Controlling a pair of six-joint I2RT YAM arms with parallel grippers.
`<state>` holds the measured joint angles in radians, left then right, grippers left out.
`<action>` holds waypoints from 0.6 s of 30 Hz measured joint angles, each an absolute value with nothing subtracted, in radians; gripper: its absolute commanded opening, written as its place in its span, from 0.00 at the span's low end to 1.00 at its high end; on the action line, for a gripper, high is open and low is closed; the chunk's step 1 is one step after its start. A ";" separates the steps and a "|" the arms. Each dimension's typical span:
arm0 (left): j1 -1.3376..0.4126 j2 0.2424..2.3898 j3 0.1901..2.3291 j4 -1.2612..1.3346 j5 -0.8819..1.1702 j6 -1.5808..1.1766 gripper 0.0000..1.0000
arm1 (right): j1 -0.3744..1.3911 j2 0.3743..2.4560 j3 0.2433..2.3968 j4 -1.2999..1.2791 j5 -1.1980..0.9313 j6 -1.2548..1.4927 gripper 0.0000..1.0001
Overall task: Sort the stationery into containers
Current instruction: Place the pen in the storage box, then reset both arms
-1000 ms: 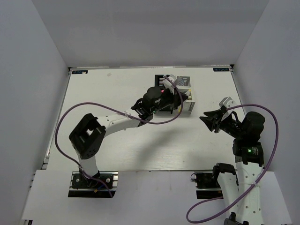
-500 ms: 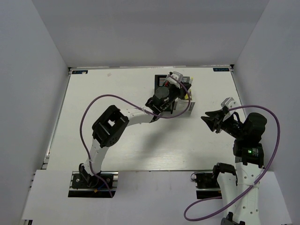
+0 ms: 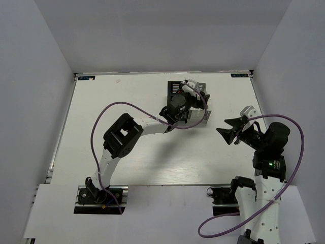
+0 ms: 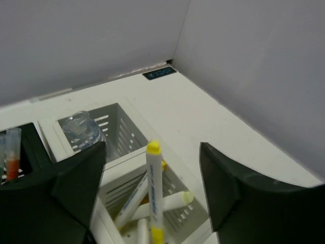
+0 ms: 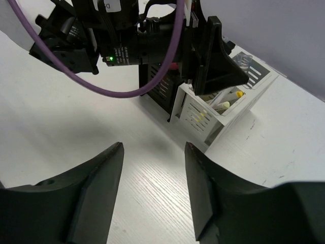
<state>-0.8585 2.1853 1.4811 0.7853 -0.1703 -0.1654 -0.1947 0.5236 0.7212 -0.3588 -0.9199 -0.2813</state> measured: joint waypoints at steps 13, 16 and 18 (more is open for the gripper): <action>-0.862 1.834 1.338 0.497 -0.116 -0.165 1.00 | -0.229 0.533 0.704 -0.358 -0.918 -0.287 0.79; -0.860 1.599 1.266 0.367 -0.114 -0.166 1.00 | -0.233 0.543 0.704 -0.358 -0.908 -0.270 0.90; -0.859 1.409 1.204 0.268 -0.116 -0.165 1.00 | -0.236 0.547 0.702 -0.350 -0.892 -0.251 0.90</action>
<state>-0.8593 1.4086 1.2037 0.2684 -0.1162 -0.1654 -0.2356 0.5472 0.7025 -0.3504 -0.8917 -0.2508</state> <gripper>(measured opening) 0.995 0.900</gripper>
